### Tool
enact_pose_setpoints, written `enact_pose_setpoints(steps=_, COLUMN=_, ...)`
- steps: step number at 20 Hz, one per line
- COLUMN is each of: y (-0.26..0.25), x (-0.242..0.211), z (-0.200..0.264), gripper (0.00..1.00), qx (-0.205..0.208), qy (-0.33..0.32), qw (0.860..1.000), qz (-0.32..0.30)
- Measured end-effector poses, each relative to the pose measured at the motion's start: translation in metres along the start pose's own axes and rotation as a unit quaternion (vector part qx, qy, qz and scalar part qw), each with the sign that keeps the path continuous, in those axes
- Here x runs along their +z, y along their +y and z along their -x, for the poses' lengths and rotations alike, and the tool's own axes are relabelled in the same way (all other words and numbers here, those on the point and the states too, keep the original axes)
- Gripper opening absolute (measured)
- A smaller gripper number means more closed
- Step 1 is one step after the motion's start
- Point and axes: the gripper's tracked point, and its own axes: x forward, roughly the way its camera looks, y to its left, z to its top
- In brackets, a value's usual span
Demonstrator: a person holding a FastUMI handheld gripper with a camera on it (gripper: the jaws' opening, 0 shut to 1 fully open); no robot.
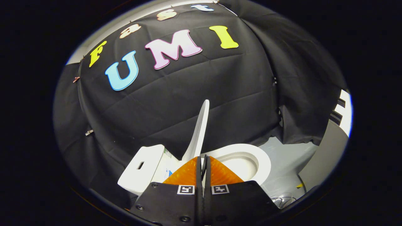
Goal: Open the toilet lid.
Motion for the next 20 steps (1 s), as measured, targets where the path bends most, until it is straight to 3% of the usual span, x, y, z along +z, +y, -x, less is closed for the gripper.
enact_pose_setpoints(steps=20, y=0.158, x=-0.01, z=0.011, gripper=0.05, qx=0.047, qy=-0.028, qw=0.993, qz=0.104)
